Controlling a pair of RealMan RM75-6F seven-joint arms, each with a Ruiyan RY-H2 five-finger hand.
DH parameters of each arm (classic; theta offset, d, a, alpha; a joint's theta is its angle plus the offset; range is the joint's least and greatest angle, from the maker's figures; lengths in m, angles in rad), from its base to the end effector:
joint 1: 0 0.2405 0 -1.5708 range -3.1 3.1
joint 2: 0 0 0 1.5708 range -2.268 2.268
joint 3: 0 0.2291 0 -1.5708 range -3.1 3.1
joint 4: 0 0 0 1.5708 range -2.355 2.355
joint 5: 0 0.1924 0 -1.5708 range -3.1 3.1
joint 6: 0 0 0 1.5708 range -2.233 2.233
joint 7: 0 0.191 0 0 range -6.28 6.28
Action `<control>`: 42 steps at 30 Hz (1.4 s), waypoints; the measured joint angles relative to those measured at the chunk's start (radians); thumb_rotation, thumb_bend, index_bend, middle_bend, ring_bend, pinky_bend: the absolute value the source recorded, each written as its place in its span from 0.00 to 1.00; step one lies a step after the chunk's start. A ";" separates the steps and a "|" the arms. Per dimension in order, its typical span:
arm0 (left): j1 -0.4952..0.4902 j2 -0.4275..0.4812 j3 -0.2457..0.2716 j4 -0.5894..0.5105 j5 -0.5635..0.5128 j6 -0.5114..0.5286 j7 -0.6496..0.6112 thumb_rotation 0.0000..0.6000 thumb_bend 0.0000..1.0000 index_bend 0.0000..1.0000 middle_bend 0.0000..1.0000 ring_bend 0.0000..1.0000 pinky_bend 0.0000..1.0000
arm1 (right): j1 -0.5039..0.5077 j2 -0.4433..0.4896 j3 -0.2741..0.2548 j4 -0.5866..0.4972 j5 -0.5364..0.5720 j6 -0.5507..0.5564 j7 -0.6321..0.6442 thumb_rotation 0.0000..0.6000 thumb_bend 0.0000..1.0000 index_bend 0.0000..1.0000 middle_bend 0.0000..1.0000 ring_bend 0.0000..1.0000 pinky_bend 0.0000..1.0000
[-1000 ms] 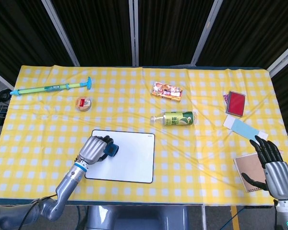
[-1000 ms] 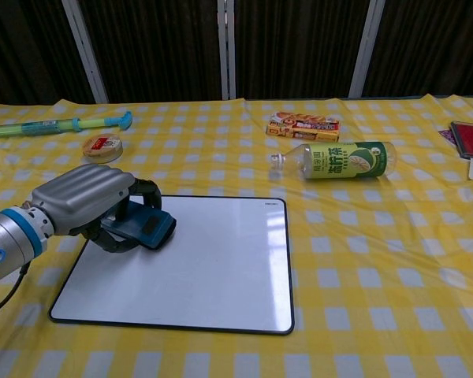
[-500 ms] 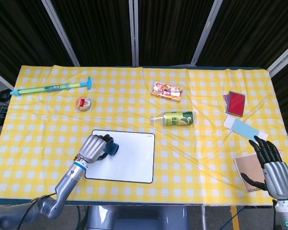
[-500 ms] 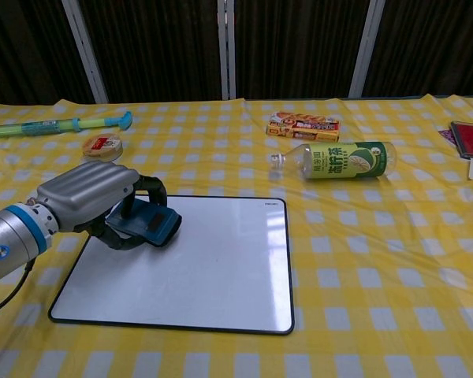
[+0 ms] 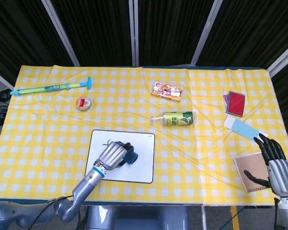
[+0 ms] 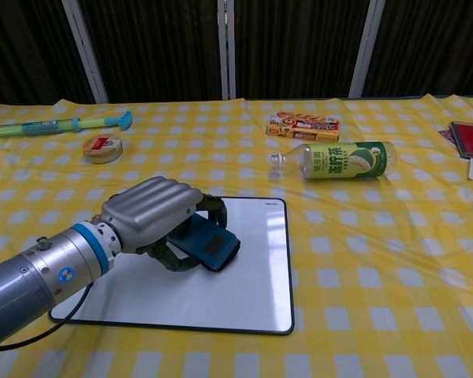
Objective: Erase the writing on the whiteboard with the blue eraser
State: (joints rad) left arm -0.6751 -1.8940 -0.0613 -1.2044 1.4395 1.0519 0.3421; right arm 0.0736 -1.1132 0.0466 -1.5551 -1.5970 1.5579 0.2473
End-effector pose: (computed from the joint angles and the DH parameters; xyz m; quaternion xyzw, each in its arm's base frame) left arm -0.0863 0.2997 -0.1082 -0.7992 -0.2850 -0.3968 0.3502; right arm -0.2704 -0.2203 0.1742 0.5718 -0.4048 0.4746 0.5328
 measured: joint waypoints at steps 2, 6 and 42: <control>-0.007 -0.008 -0.004 0.015 0.006 -0.001 -0.005 1.00 0.60 0.81 0.61 0.52 0.60 | 0.001 0.000 0.003 0.005 0.009 -0.005 0.005 1.00 0.07 0.00 0.00 0.00 0.00; -0.017 -0.013 -0.014 0.049 0.007 -0.009 -0.016 1.00 0.60 0.81 0.61 0.52 0.60 | 0.003 0.001 0.007 0.011 0.020 -0.013 0.012 1.00 0.07 0.00 0.00 0.00 0.00; 0.029 0.063 0.011 0.218 0.023 0.009 -0.179 1.00 0.60 0.81 0.61 0.52 0.60 | -0.002 -0.007 0.003 0.003 0.006 -0.003 -0.020 1.00 0.07 0.00 0.00 0.00 0.00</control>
State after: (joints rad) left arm -0.6457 -1.8305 -0.0504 -0.9865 1.4622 1.0609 0.1635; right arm 0.0720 -1.1203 0.0495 -1.5524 -1.5909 1.5544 0.2270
